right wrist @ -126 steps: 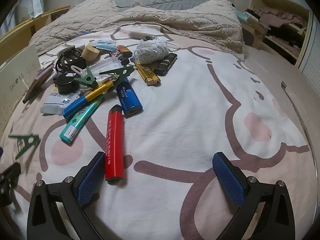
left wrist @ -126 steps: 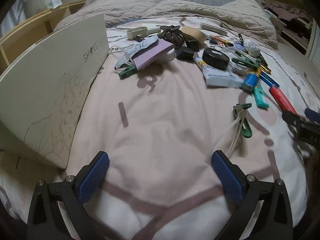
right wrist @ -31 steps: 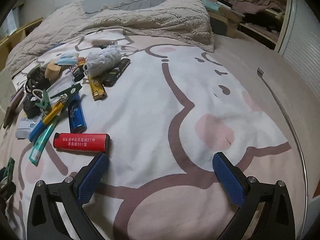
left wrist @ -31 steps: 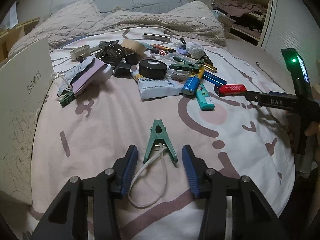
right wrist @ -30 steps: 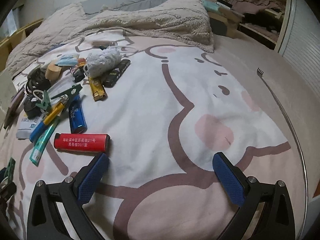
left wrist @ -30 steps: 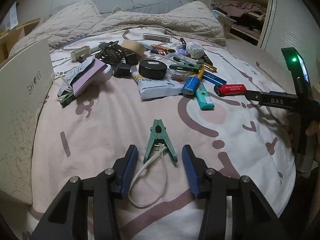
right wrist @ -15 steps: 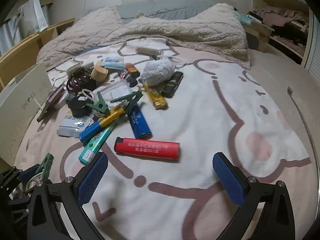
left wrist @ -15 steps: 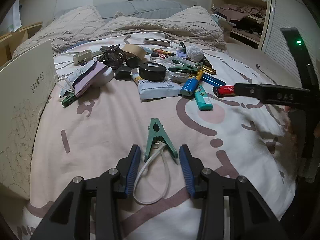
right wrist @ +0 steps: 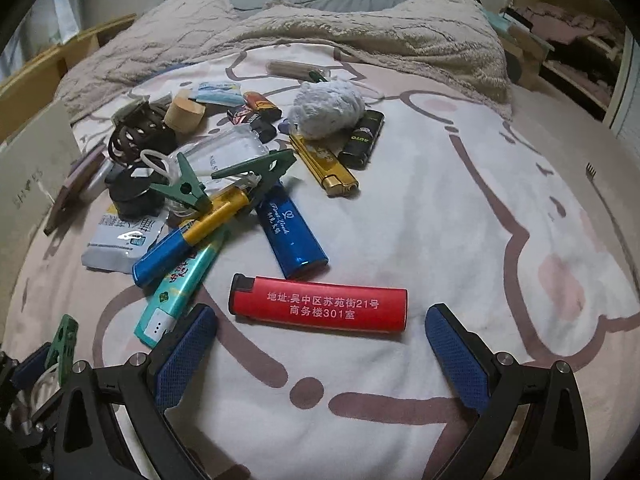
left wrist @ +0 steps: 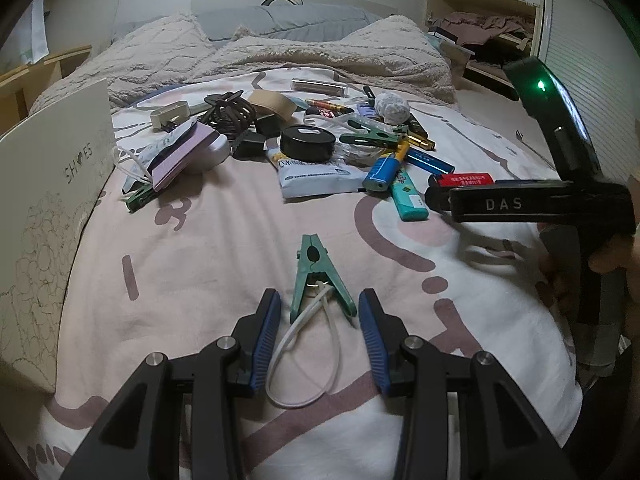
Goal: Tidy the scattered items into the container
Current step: 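Close the right gripper on the red lighter and lift it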
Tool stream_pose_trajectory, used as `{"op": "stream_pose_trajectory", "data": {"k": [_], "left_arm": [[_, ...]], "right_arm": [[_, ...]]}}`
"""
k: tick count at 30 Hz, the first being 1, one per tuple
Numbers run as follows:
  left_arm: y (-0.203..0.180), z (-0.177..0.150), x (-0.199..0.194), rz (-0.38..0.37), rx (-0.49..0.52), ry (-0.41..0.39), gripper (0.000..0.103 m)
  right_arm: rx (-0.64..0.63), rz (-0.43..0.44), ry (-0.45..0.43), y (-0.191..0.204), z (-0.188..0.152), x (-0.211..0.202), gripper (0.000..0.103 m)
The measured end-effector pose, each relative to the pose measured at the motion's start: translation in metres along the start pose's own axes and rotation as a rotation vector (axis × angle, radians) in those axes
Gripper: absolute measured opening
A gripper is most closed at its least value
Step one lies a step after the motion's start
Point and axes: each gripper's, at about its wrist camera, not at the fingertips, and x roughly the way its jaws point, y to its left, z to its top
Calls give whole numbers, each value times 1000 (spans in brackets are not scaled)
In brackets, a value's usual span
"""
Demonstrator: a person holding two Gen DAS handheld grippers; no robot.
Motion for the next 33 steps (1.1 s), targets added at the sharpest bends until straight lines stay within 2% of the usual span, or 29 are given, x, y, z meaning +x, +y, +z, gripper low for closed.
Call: {"op": "stream_pose_trajectory", "data": {"k": [5,9,11,12,13,21,33], "left_arm": [[-1,0,-2,4,-7,-11,40],[-2,0,-3,10,-6,-22,40],[-2,-1,-3,9,-7,-28,40],[-2,-1,-4,9,-7,-31,40],[-2,-1,-4,9,-6,-34,40],[0,-2,-6,-2,-20,-44,31],[6,1,-12,-40,-53,-70,30]], "right_arm": [[10,16,-10,-1,-1,1,103],[5,4,-57,1,-5,-4,103],[14,-12,-80,0,-6,-7,93],[21,-19,-89,-1,-6,-9,83],[30,-25,-99,-2,-7,-10,81],[27,-31,-112,-2,-6,-10,81],[45,-9,-142,-5,-8,-16,81]]}}
